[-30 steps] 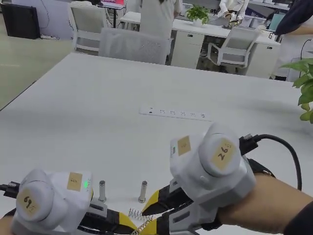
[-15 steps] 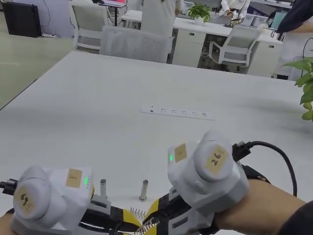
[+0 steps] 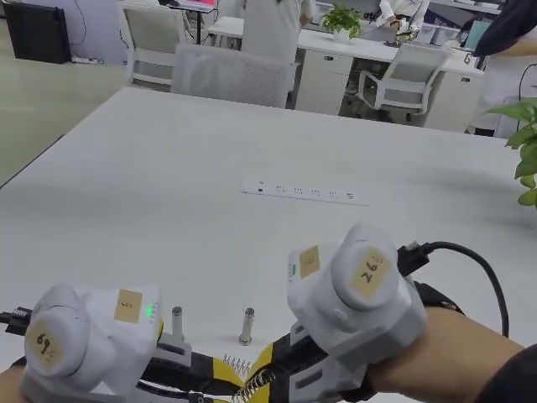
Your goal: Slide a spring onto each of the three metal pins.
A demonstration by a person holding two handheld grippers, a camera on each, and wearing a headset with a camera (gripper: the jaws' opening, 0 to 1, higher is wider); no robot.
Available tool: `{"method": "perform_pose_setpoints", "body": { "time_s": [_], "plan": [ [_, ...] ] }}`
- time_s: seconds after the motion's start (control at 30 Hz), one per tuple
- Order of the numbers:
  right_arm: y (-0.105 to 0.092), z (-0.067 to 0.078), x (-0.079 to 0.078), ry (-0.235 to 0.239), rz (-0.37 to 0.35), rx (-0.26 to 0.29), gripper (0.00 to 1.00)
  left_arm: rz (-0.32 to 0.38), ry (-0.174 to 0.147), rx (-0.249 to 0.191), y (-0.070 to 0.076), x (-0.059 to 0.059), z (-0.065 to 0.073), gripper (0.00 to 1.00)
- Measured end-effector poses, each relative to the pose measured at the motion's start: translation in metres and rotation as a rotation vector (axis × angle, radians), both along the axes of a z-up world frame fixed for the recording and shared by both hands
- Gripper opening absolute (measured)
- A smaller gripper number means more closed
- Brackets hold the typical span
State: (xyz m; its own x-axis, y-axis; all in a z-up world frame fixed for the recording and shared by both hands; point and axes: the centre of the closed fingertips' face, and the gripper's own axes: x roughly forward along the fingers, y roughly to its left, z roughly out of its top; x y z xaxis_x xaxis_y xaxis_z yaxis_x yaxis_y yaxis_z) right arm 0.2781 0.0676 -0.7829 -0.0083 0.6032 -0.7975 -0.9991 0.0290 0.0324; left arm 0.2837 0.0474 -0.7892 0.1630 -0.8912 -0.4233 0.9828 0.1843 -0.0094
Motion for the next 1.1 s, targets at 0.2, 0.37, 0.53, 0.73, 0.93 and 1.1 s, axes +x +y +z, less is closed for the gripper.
{"method": "perform_pose_setpoints", "body": {
  "time_s": [0.2, 0.37, 0.53, 0.73, 0.93, 1.1],
  "plan": [
    [-0.003, 0.001, 0.004, -0.008, -0.01, -0.009, 0.08, 0.024, 0.014, -0.001, 0.003, 0.003, -0.002, 0.14],
    [-0.007, 0.0, 0.007, -0.009, -0.024, -0.019, 0.08, 0.044, 0.048, -0.01, 0.007, 0.002, -0.004, 0.2],
    [-0.013, 0.0, 0.01, -0.018, -0.036, -0.03, 0.08, 0.072, 0.08, -0.031, 0.014, 0.004, -0.001, 0.24],
    [-0.021, 0.0, 0.013, -0.018, -0.053, -0.037, 0.08, 0.115, 0.082, -0.037, 0.025, 0.008, 0.002, 0.3],
    [-0.026, 0.0, 0.016, -0.023, -0.064, -0.045, 0.08, 0.169, 0.085, -0.04, 0.038, 0.012, 0.0, 0.35],
    [-0.031, 0.001, 0.019, -0.029, -0.075, -0.05, 0.08, 0.219, 0.091, -0.049, 0.05, 0.015, 0.0, 0.39]
  ]
}}
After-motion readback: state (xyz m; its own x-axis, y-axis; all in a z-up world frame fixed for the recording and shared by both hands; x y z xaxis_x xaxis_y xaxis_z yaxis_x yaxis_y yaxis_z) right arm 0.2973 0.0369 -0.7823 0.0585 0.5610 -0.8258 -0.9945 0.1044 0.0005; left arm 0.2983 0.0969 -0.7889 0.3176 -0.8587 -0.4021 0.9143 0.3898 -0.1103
